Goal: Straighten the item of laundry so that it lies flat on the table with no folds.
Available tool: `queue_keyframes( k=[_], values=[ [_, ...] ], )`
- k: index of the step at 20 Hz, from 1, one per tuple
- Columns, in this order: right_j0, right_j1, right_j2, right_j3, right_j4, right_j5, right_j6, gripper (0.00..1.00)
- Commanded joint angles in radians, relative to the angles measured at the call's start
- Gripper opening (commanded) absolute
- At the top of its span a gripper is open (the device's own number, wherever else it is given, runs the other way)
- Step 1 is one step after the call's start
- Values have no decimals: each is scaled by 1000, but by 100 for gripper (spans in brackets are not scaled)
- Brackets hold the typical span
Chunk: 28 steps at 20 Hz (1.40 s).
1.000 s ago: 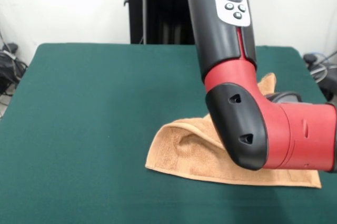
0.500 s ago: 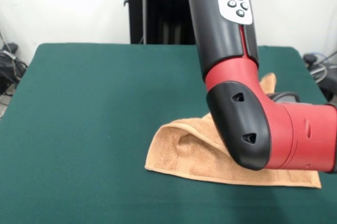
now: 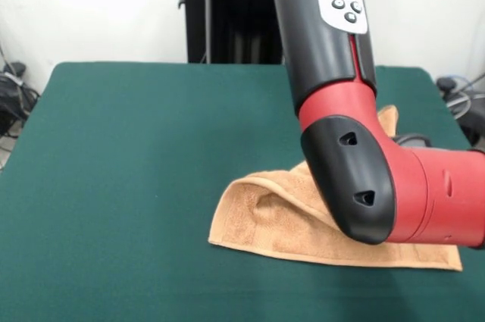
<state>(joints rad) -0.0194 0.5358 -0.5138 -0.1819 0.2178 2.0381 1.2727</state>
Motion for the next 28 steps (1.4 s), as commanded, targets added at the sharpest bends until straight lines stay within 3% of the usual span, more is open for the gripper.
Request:
queue_keyframes(
  k=[1, 10, 17, 21, 22, 24, 26, 28],
  values=[
    [-17, -9, -27, 154, -25, -261, -145, 0],
    [23, -57, 89, 162, -187, -519, 19, 0],
    [31, -109, 135, 236, -266, -648, 3, 0],
    [45, -166, 207, 347, -277, -749, 77, 0],
    [52, -202, 238, 426, -271, -798, 164, 0],
    [114, -339, 224, 715, -306, -952, 292, 0],
    [130, -369, 225, 784, -254, -845, 270, 0],
    [105, -274, 189, 626, -172, -459, 264, 0]
  ],
)
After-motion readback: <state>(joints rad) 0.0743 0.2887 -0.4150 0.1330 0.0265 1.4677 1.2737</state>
